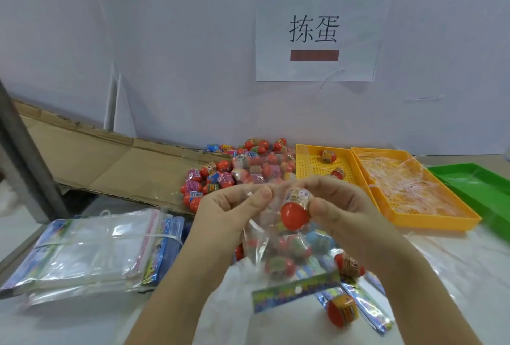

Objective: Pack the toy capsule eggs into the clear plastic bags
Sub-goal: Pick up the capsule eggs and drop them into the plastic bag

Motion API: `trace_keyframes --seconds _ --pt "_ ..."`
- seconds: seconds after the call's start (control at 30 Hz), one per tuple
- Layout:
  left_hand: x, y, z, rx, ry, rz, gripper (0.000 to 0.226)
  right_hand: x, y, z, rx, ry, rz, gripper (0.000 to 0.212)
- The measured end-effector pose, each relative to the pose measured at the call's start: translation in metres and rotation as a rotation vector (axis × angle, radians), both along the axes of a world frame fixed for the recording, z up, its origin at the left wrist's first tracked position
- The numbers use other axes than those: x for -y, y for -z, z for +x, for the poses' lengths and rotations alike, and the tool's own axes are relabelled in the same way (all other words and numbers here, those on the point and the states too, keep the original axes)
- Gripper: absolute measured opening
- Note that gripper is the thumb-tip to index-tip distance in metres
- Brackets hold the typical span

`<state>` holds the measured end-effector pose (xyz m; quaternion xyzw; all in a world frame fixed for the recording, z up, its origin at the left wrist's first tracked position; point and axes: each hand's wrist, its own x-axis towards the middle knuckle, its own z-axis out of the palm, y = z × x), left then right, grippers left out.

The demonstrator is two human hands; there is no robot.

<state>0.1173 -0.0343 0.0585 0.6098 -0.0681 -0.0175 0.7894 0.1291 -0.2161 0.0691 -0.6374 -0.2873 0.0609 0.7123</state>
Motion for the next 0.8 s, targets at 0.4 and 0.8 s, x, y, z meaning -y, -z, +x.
trace_keyframes --seconds 0.4,0.8 --pt "0.005 0.008 0.002 0.237 -0.602 0.084 0.017 -0.002 -0.004 -0.003 0.188 0.223 0.111 0.033" --pt "0.016 0.017 -0.006 0.52 -0.178 0.434 0.059 -0.022 0.007 0.0 -0.058 0.087 0.197 0.048"
